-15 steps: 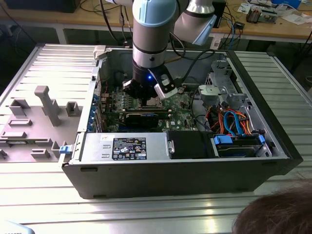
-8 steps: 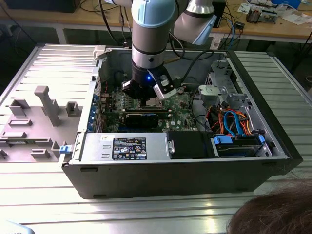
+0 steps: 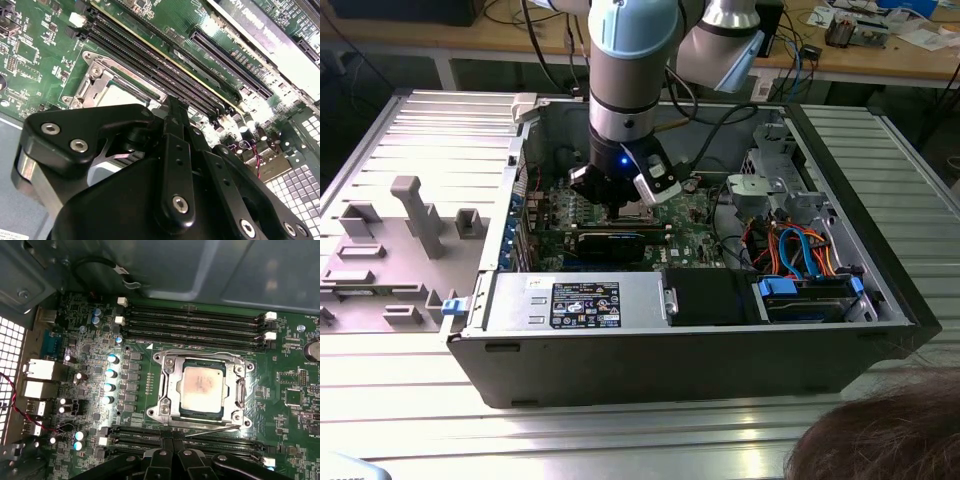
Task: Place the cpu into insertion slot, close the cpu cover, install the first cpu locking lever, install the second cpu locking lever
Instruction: 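Install the second cpu locking lever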
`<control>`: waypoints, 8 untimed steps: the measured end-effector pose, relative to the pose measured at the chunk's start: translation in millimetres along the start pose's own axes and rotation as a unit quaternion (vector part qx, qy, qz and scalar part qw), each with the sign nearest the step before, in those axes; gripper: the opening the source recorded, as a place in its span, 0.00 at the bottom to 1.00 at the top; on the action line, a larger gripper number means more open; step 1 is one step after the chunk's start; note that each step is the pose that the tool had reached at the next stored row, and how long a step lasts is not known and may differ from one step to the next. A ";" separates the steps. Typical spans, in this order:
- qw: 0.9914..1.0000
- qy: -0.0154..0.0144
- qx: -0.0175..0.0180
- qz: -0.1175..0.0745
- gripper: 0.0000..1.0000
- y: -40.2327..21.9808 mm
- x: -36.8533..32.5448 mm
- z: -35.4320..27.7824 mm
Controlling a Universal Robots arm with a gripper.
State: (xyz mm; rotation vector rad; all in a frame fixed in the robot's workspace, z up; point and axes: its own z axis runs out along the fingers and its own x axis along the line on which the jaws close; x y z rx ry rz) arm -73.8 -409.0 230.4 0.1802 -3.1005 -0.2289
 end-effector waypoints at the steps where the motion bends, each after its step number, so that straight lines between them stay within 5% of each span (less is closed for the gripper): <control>1: 1.000 0.000 0.000 0.000 0.11 0.0 0.1 0.2; 8: 1.000 0.000 0.000 0.000 0.11 0.0 1.8 1.7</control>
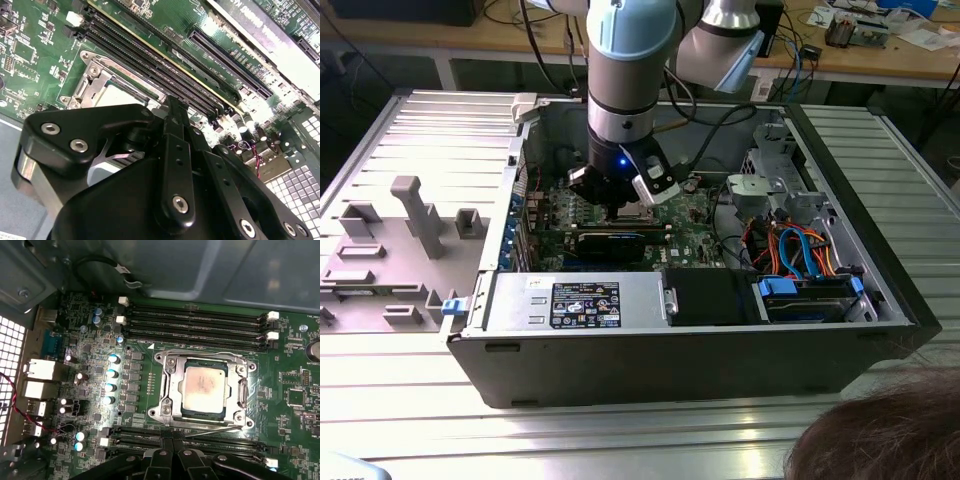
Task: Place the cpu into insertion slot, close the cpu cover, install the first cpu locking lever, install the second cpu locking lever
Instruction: 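Install the second cpu locking lever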
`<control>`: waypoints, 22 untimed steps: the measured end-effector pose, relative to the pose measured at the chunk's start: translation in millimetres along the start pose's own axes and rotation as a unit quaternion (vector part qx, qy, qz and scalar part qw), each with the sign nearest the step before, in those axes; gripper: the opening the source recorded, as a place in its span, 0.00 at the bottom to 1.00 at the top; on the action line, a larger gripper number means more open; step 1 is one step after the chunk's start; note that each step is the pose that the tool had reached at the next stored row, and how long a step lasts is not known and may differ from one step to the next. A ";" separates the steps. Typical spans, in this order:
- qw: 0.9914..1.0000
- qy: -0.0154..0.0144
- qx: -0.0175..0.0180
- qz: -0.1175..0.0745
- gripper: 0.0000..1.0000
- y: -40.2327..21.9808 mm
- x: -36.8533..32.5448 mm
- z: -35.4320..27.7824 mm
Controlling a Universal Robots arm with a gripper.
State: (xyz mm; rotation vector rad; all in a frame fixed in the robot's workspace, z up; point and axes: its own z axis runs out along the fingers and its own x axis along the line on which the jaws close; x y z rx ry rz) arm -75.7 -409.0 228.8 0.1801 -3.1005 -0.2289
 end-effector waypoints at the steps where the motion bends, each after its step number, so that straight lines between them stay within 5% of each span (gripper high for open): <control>1: 1.000 0.000 0.000 0.000 0.11 0.0 0.4 0.3; 22: 1.000 0.000 0.000 0.000 0.11 0.2 7.9 5.0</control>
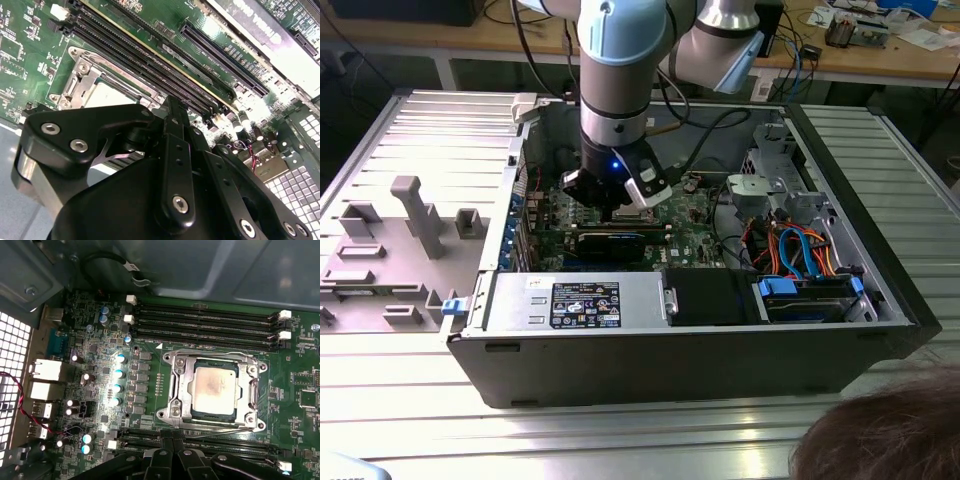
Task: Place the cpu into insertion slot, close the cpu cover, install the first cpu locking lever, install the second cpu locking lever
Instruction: 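Install the second cpu locking lever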
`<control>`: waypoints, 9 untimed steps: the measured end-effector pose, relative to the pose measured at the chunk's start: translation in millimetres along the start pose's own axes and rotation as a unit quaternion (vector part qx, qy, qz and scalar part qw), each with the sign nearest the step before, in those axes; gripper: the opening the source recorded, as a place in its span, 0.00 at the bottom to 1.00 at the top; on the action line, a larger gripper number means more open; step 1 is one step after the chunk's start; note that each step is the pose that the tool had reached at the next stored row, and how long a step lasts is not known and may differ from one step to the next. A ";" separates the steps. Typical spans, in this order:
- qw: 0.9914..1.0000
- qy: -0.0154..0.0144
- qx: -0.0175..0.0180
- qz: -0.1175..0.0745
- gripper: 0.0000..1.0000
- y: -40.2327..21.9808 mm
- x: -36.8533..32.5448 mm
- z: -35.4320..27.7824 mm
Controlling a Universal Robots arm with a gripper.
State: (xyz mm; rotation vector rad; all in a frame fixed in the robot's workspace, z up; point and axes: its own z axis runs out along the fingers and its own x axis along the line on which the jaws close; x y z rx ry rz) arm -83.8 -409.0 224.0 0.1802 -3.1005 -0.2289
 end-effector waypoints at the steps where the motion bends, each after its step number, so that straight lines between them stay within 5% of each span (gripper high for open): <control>1: 1.000 0.000 0.000 0.000 0.11 0.0 0.2 0.1; 9: 1.000 0.000 0.000 0.000 0.11 0.1 2.5 1.6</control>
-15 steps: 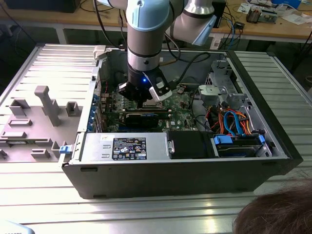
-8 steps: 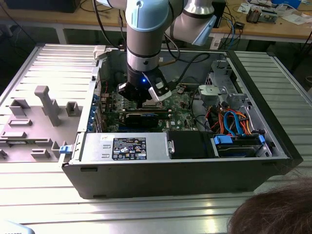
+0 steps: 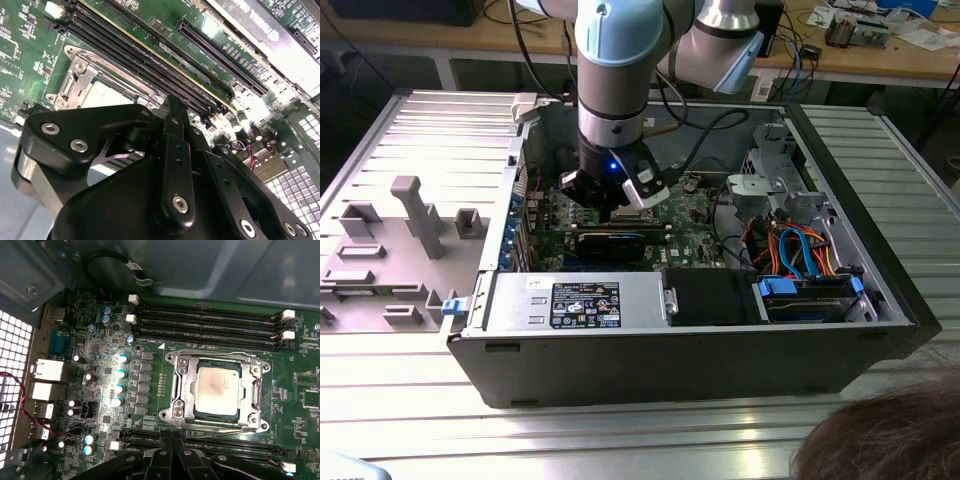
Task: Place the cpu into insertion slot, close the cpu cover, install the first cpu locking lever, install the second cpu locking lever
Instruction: 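Install the second cpu locking lever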
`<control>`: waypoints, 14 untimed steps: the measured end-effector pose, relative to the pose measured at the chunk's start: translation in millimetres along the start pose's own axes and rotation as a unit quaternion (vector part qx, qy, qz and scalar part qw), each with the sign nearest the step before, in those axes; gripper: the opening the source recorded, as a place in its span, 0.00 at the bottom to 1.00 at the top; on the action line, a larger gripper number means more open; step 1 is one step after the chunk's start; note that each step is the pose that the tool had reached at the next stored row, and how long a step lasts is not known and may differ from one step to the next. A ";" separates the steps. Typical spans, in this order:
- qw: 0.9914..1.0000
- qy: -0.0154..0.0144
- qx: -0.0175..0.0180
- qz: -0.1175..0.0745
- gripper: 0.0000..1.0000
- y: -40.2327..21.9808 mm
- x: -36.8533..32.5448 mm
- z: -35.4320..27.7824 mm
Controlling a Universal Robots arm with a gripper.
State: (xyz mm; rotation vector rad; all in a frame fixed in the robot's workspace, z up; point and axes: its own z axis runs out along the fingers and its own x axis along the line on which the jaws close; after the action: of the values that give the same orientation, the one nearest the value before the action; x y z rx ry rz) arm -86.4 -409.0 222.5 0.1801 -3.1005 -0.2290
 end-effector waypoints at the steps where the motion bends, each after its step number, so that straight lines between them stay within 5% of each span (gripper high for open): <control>1: 1.000 0.000 0.000 0.000 0.11 0.0 0.1 0.1; 14: 1.000 0.000 0.000 0.000 0.11 0.0 3.7 2.9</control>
State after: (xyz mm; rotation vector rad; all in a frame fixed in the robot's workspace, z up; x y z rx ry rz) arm -90.1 -409.0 219.7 0.1801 -3.1005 -0.2290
